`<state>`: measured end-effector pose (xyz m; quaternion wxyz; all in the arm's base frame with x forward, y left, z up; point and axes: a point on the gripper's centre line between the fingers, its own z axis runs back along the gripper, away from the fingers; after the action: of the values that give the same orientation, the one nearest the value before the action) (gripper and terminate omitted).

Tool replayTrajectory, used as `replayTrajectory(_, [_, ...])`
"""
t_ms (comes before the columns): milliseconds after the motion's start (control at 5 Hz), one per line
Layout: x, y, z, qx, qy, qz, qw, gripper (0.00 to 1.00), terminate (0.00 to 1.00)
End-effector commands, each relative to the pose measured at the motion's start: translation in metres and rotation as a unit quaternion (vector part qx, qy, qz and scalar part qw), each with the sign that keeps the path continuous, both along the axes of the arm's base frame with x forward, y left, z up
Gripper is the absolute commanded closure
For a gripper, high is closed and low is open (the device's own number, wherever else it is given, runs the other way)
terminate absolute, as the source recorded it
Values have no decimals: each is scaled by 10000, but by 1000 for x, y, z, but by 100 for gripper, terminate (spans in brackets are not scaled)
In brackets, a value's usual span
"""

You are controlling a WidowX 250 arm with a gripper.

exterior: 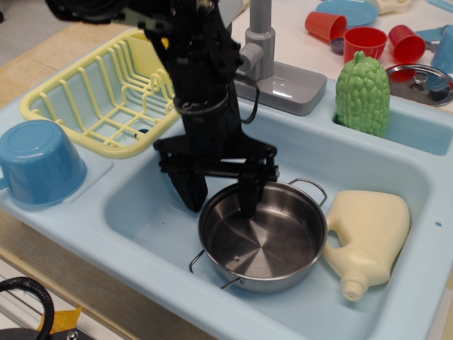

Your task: Put pot or pan from sink into drying rack

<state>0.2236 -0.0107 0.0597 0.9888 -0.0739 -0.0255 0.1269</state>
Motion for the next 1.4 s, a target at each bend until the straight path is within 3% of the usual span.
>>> replayTrajectory(0, [-2, 10, 5, -60, -213, 56, 9997, 100, 0])
replayTrajectory(400, [-4, 7, 9, -47, -294, 0, 9996, 100, 0])
replayTrajectory(600, [1, 2, 24, 72, -112, -117, 9998, 100, 0])
replayTrajectory(800, [-2, 1, 47, 341, -253, 10, 9991, 100, 0])
replayTrajectory(1200, [-18, 27, 83, 454, -654, 786, 9937, 100, 0])
